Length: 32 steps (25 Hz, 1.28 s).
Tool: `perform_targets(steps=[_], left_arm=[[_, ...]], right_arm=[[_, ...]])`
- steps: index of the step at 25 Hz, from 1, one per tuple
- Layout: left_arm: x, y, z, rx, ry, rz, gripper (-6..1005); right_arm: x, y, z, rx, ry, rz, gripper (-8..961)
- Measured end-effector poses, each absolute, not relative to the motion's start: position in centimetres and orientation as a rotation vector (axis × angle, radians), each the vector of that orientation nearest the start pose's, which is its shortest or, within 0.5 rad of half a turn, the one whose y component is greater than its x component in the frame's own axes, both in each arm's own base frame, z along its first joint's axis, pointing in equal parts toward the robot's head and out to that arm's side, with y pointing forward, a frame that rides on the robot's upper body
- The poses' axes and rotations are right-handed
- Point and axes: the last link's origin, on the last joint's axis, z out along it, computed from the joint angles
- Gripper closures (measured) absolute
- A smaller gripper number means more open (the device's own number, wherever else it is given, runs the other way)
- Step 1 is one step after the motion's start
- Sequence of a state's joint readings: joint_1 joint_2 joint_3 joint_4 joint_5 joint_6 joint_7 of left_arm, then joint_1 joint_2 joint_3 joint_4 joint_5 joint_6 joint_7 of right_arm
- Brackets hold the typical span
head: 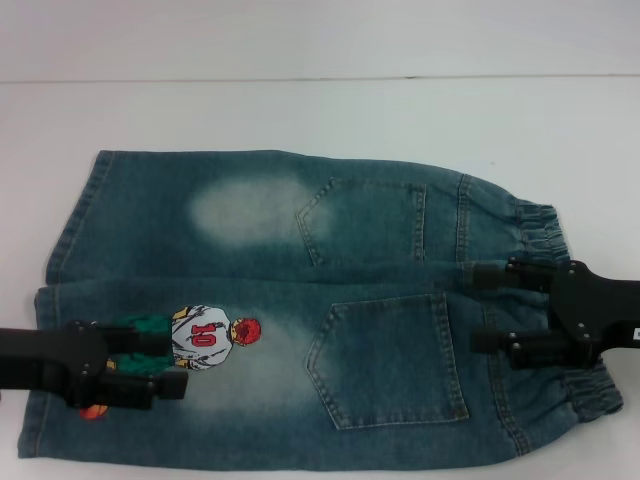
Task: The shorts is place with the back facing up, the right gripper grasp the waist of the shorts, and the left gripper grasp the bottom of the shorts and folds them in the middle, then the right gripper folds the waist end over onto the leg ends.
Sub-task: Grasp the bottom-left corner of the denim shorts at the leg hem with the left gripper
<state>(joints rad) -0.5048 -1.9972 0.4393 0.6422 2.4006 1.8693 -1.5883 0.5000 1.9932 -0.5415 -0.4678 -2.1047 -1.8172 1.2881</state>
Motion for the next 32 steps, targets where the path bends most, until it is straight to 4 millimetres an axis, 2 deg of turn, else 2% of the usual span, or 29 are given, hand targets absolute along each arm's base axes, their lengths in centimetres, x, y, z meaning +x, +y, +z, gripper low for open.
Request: perform_targets(steps=[5,32], left_arm=[[-31.0,28.2,3.9,-2.861,-1.191,-0.459,153],[-33.5,29.0,6.9,-2.623,-1.390,-0.280,153]], right_arm=[[28.4,28.2,1.3,-2.846,0.710,0.905,8],[28.0,28.4,1.1,-2.848,0.697,0.921,9]])
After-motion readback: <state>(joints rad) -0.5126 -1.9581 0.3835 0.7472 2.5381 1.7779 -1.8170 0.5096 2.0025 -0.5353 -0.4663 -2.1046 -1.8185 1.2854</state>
